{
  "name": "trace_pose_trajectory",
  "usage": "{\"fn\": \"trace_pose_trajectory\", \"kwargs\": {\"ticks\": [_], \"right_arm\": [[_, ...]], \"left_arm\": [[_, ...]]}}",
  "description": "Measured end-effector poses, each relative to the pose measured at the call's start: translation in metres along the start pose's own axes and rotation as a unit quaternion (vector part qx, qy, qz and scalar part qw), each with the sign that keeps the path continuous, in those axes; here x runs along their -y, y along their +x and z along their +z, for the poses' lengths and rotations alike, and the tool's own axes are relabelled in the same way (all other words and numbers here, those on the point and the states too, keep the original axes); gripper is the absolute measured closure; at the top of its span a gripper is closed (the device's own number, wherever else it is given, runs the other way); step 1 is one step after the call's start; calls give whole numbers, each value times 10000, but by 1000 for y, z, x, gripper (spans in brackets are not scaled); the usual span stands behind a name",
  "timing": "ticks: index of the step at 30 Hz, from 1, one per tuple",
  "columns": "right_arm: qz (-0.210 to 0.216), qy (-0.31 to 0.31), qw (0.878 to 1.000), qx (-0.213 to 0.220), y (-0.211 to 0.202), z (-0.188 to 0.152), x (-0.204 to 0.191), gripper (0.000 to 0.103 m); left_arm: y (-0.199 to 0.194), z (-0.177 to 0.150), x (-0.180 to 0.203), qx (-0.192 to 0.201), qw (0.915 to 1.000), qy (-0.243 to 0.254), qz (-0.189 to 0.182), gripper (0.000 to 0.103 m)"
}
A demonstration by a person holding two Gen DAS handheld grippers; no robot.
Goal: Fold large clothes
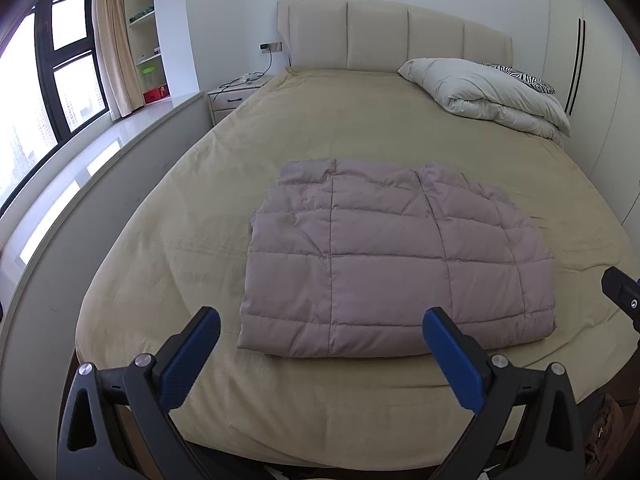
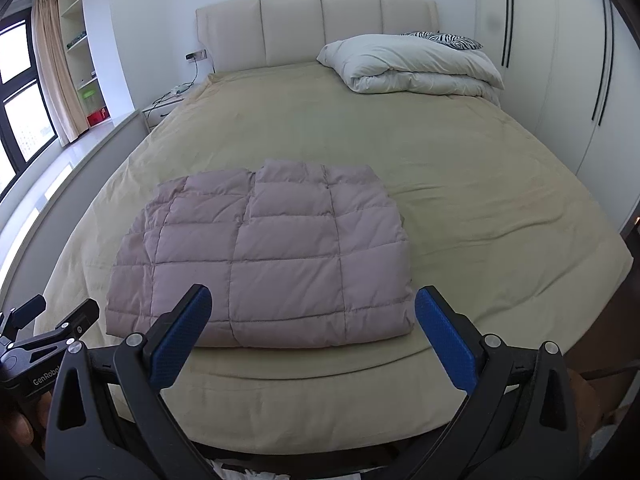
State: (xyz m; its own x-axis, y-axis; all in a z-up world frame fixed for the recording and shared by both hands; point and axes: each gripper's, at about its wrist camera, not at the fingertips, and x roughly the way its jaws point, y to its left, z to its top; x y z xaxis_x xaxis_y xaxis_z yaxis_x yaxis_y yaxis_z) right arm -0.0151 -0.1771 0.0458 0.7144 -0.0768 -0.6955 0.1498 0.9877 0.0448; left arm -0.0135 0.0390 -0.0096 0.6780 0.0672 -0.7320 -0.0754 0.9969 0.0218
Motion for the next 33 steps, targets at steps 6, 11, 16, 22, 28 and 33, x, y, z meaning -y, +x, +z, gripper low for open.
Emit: {"fn": "trace_pose_trajectory", "kwargs": {"ticks": [6, 11, 16, 22, 28, 33], "right_arm": [[1, 12, 10000, -32, 5, -1, 0, 0], [16, -6, 10000, -55, 8, -2, -1, 0], [6, -9, 10000, -56, 8, -3, -2, 0], [9, -7, 10000, -64, 8, -3, -3, 0], [11, -26, 10000, -72, 9, -4, -4, 0], [23, -65, 9999, -103, 12, -4, -4, 0]], "left_arm": [[2, -1, 0, -27, 10000, 17, 5, 0], [3, -2, 2, -40, 10000, 38, -6, 0], [4, -3, 3, -54, 10000, 49, 0, 0], [4, -3, 3, -48, 10000, 53, -4, 0], [5, -4, 4, -52, 10000, 53, -2, 0], [4, -4, 4, -49, 10000, 51, 0, 0]]}}
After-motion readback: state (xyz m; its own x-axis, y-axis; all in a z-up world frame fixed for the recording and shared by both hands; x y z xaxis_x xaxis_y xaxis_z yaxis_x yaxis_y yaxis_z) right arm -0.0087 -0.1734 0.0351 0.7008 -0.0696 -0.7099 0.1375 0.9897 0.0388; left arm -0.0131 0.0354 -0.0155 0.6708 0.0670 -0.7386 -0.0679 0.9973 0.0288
